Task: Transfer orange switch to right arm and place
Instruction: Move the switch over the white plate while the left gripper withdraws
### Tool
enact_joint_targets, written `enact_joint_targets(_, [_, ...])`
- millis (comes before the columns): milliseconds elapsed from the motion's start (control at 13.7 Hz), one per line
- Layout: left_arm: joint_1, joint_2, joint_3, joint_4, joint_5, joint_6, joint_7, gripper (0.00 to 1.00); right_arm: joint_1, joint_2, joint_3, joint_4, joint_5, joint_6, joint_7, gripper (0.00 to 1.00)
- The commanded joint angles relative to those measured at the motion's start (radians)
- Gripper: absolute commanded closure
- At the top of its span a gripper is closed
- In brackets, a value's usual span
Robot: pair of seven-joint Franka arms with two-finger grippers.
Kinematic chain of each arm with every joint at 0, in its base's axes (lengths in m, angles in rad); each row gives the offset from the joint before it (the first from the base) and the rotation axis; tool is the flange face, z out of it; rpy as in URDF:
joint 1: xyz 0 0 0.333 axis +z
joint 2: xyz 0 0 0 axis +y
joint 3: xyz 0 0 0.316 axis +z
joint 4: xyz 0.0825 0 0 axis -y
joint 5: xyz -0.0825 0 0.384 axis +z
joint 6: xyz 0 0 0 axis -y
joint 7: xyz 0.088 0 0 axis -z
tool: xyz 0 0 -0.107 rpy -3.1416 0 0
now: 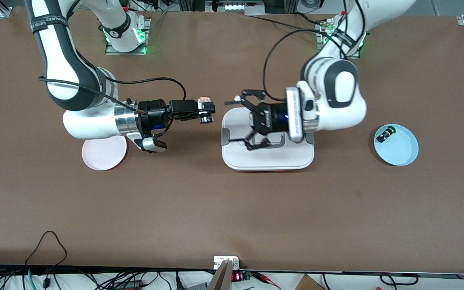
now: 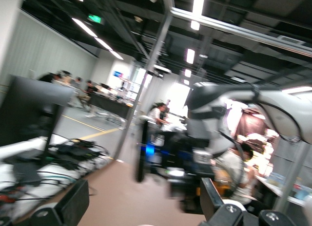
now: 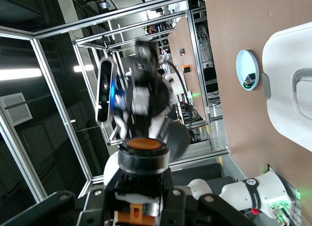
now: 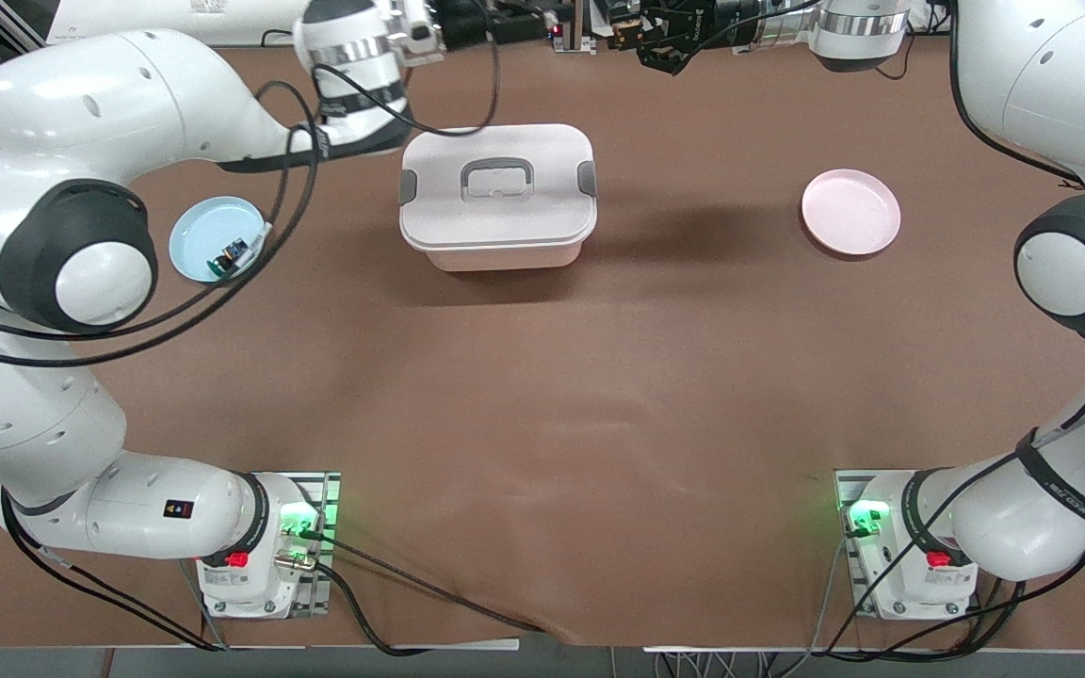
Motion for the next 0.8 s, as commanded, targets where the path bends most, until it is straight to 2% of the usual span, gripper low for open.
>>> enact_joint_targets(0, [0.148,-0.066,-0.01,-0.062,0.025,-0.012,-0.007,0.0,-0.063,-0.023,0.007,0.002,-0.168,-0.004,-0.043,0.82])
enact_joint_targets(73, [0.193,-0.078,-0.01,-0.079,0.086,-0.013,-0.007,0.0,-0.091,-0.034,0.007,0.002,-0.262,-0.009,-0.052,0.83])
enact_joint_targets(219, [0.31,-0.089,-0.01,-0.086,0.247,-0.024,-0.009,0.0,-0.132,-0.046,0.007,0.003,-0.38,-0.05,-0.084,0.84])
enact_joint_targets(365, [0.43,-0.094,0.004,-0.087,0.393,-0.117,-0.015,0.0,-0.168,-0.049,0.007,-0.003,-0.507,-0.076,-0.167,0.85])
enact_joint_targets(510, [0.522,-0.094,0.037,-0.087,0.548,-0.165,-0.015,0.0,-0.198,-0.051,0.007,-0.006,-0.692,-0.111,-0.236,0.85])
enact_joint_targets(729, [0.547,-0.111,0.21,-0.048,0.821,-0.209,-0.021,0.0,-0.246,-0.063,0.007,-0.04,-1.059,-0.125,-0.434,0.85])
